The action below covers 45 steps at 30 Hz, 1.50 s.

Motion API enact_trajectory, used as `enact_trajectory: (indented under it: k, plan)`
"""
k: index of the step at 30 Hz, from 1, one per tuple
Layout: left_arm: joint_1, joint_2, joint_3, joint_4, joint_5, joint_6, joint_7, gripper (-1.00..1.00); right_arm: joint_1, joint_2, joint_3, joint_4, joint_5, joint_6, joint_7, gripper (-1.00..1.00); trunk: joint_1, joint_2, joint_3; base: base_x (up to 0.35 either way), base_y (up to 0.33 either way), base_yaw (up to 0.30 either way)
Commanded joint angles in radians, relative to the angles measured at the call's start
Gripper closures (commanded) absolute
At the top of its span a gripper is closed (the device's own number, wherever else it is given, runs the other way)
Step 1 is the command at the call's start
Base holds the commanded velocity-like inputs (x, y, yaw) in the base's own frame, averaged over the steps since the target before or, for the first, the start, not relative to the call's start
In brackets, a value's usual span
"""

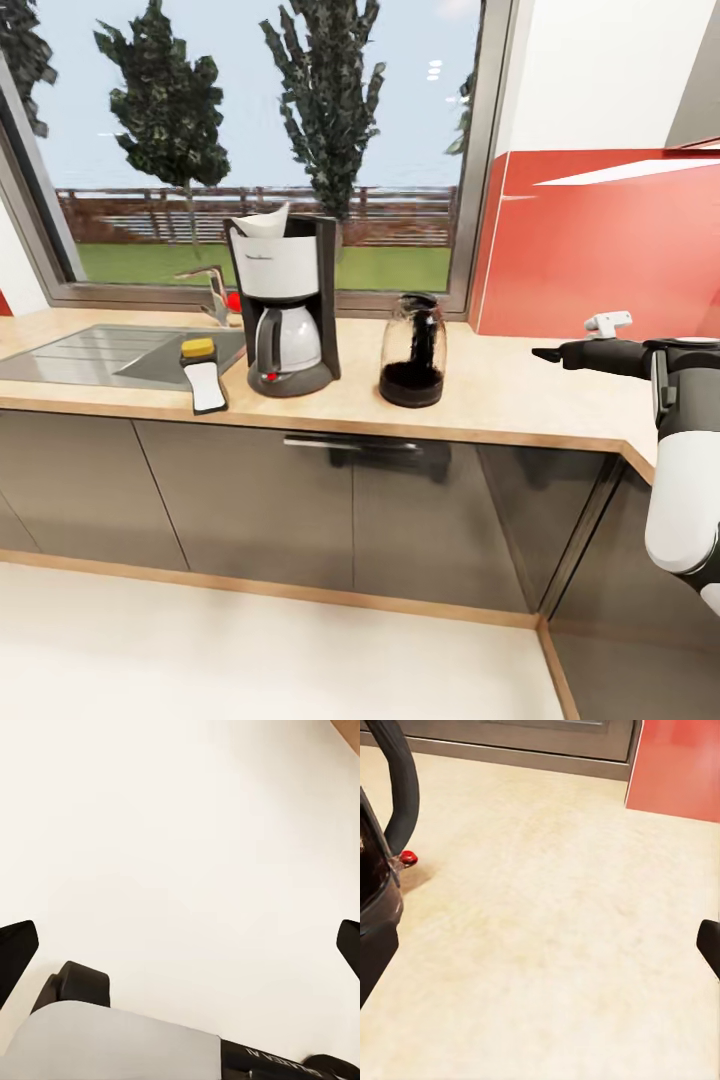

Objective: Set up a coffee station on the kitchen countertop: keep the coffee maker on the countertop, move the bottle of coffee from the kitchen shelf to the counter next to the coffee maker, place a paper coffee filter on top of the coffee maker, put the saucer next to the coffee maker with the coffee cup on the saucer, and place the electric kettle next to the coffee maker.

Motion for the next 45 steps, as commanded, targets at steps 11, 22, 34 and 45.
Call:
enact_trajectory:
  k: [11, 22, 34, 45]
  plan:
    - [-0.001, 0.006, -0.002, 0.002, 0.001, -0.004, -0.003, -1.00, -0.001, 0.001, -0.003, -0.002, 0.007, 0.004, 0.008, -1.00, 0.000, 0.000, -0.001, 0.041, -0.036, 0.000]
    - [-0.001, 0.009, -0.002, 0.002, 0.001, -0.004, -0.004, -1.00, -0.001, 0.001, -0.003, -0.002, 0.007, 0.004, 0.008, -1.00, 0.000, 0.000, -0.001, 0.115, -0.067, 0.000]
    - [-0.001, 0.012, -0.002, 0.002, 0.001, -0.004, -0.005, -1.00, -0.001, 0.000, -0.003, -0.002, 0.006, 0.003, 0.071, -1.00, 0.000, 0.000, -0.001, 0.041, -0.013, 0.065]
    - [-0.001, 0.012, -0.002, 0.002, 0.001, -0.004, -0.005, -1.00, -0.001, 0.000, -0.003, -0.005, 0.002, 0.002, 0.254, -1.00, 0.000, 0.000, -0.001, 0.040, -0.028, 0.025]
